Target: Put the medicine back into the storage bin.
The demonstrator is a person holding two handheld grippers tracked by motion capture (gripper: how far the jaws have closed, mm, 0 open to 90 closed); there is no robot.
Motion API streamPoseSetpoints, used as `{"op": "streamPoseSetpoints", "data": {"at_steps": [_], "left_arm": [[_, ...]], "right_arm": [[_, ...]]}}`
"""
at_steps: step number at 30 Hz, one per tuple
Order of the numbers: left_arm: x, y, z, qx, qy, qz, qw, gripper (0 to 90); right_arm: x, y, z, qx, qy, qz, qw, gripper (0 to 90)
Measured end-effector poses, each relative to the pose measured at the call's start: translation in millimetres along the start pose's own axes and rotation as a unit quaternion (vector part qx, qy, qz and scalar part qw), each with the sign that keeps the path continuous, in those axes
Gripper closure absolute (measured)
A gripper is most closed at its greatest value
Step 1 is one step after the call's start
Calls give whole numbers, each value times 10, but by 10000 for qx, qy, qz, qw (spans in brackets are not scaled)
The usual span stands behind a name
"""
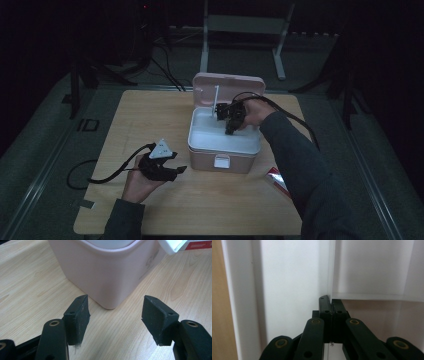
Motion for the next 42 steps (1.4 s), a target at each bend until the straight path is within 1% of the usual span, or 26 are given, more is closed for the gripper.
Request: {"op": "streamPoseSetpoints", "data": {"at_steps": [3, 5, 6, 7, 9, 11, 15, 17, 22, 24, 25, 27, 30, 32, 33, 34, 35, 36, 38, 42], "left_arm": [[6, 0, 3, -2, 1, -4, 10000, 386], [12, 0, 7, 3, 10, -13, 10000, 386], [15, -1, 11, 9, 22, -15, 10000, 386], [21, -1, 19, 4, 30, -20, 10000, 386], [24, 2, 24, 40, 16, -50, 10000, 386], [24, -2, 28, 65, 21, -47, 10000, 386], [23, -8, 33, 61, 23, -39, 10000, 386], [17, -11, 39, 55, 24, -30, 10000, 387], [4, -22, 30, 63, 1, 0, 10000, 386], [5, -22, 29, 56, -6, 3, 10000, 386], [4, -22, 30, 53, -5, 4, 10000, 387], [1, -23, 32, 52, -4, 9, 10000, 387], [-10, -28, 27, 44, -13, 21, 10000, 387], [-18, -29, 22, 42, -23, 33, 10000, 387], [-21, -28, 19, 45, -25, 32, 10000, 387], [-26, -28, 15, 41, -38, 34, 10000, 387], [-27, -28, 12, 43, -43, 39, 10000, 387], [-29, -29, 11, 40, -44, 37, 10000, 387], [-26, -30, 13, 39, -38, 40, 10000, 387], [-18, -30, 20, 43, -33, 33, 10000, 388]], "right_arm": [[89, -29, 22, 21, -10, -117, 9999, 900], [141, -77, 78, 4, 78, -126, 9999, 900], [171, -115, 131, 79, 146, -140, 9998, 900], [189, -149, 161, 96, 193, -138, 9997, 900], [244, -251, 209, 144, 188, -171, 9996, 900], [304, -389, 227, 77, 149, -203, 9997, 900], [435, -725, 247, -181, 49, -357, 9992, 900], [481, -914, 276, -305, 50, -423, 9986, 900], [522, -1423, 287, -760, 7, -444, 9961, 899], [533, -1650, 280, -970, 20, -510, 9940, 900], [537, -1720, 272, -1030, 19, -547, 9932, 900], [534, -1920, 263, -1248, 20, -597, 9904, 900], [518, -2139, 236, -1492, 8, -593, 9870, 899], [487, -2264, 211, -1669, 17, -588, 9842, 899], [447, -2320, 193, -1779, 54, -608, 9822, 899], [417, -2345, 180, -1819, 85, -625, 9813, 900], [363, -2379, 152, -1901, 117, -646, 9796, 899], [328, -2393, 126, -1946, 108, -670, 9785, 900], [223, -2423, 52, -2112, 82, -704, 9749, 899], [-28, -2446, -72, -2339, 45, -601, 9704, 900]]}}
Point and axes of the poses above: each handheld gripper's, and its own axes: x roughly backward along the jaws, y roughly out of its top, z roughly to its left, the point moved 10 cm from there along -x, roughly forward along the jaws, and after that the axes turned 13 degrees about y, right-handed, at the moved point
